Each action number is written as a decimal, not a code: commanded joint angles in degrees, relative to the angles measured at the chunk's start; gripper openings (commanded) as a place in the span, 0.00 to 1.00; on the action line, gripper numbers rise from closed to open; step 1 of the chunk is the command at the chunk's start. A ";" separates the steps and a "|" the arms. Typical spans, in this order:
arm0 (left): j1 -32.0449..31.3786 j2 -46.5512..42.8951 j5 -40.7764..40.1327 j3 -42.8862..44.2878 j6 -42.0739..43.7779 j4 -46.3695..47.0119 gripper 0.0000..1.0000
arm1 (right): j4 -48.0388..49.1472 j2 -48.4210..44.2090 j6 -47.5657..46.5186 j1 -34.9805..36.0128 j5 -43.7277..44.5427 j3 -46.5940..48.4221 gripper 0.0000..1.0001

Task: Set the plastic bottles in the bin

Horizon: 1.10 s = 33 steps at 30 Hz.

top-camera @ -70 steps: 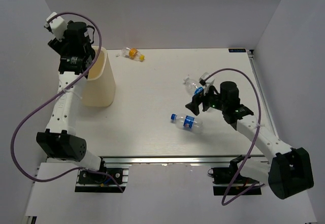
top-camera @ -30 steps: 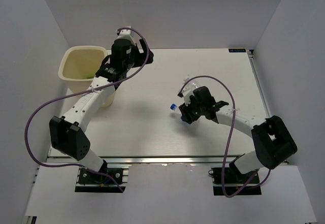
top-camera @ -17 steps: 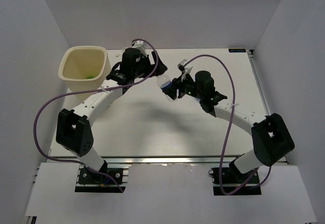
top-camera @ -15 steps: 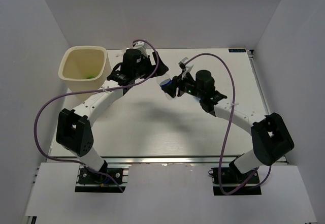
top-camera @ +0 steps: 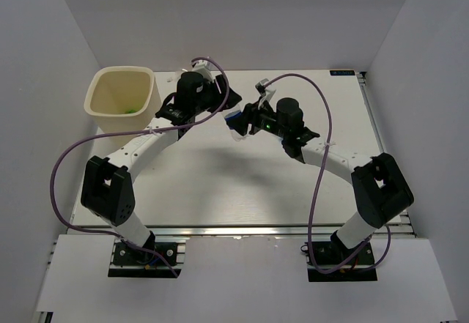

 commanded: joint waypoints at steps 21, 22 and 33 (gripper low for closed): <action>15.08 0.91 -7.41 29.03 7.07 -19.05 0.00 | -21.05 -14.36 -14.23 -9.22 15.10 -3.07 0.89; 15.79 -0.67 -9.53 29.31 7.60 -19.84 0.00 | -21.77 -14.36 -14.58 -10.47 15.09 -3.33 0.89; 37.67 -8.41 -18.17 21.06 4.36 -23.20 0.00 | -32.77 -5.40 -27.33 -16.90 16.77 -1.75 0.89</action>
